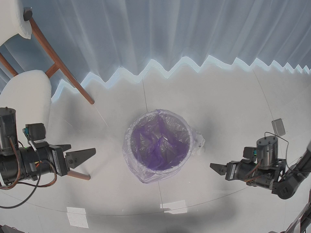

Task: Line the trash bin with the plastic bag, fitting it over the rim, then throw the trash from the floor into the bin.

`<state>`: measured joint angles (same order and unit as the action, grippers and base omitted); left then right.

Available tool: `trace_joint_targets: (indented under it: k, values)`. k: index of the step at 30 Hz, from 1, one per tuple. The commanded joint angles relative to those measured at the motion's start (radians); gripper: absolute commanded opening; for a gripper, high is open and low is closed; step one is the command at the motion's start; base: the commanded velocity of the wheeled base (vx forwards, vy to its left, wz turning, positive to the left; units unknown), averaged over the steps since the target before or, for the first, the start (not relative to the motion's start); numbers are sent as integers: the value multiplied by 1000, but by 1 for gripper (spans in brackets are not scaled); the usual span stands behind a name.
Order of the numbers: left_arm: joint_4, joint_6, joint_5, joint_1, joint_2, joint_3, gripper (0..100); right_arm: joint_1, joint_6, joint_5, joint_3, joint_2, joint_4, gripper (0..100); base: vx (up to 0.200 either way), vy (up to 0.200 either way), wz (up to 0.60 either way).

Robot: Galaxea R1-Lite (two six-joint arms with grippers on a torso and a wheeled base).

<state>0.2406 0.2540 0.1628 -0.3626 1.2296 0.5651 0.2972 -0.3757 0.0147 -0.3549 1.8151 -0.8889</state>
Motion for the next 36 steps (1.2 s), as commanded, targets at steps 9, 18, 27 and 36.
trace_joint_targets:
  k: [9, 18, 27, 36]
  values:
    - [60, 30, 3, 226, -136, -67, 100, 56, 18, 74, -253, 463, -189, 100, 0, 0, 0]
    - [60, 25, 1, 224, -142, -85, 100, 56, 17, 93, -320, 509, -191, 100, 0, 0, 0]
    - [60, 27, -3, 226, -145, -88, 100, 56, 18, 97, -412, 576, -189, 100, 0, 0, 0]
    - [60, 22, -5, 228, -150, -100, 100, 65, 21, 97, -495, 633, -174, 100, 0, 0, 0]
